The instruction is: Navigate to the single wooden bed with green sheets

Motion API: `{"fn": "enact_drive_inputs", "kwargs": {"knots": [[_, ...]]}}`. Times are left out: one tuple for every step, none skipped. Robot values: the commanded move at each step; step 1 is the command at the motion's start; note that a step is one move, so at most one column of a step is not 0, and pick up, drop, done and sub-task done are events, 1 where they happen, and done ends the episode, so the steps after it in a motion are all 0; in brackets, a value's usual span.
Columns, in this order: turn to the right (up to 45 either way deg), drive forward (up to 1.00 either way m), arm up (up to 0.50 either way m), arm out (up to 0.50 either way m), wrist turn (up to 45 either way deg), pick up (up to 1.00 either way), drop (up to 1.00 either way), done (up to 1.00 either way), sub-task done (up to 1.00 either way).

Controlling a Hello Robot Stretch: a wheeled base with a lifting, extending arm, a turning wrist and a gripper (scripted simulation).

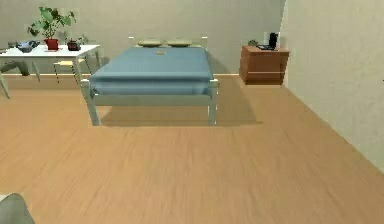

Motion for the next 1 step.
{"fn": "enact_drive_inputs", "kwargs": {"knots": [[-18.0,0.00,0.00,0.00,0.0,0.00,0.00,0.00,0.00]]}}
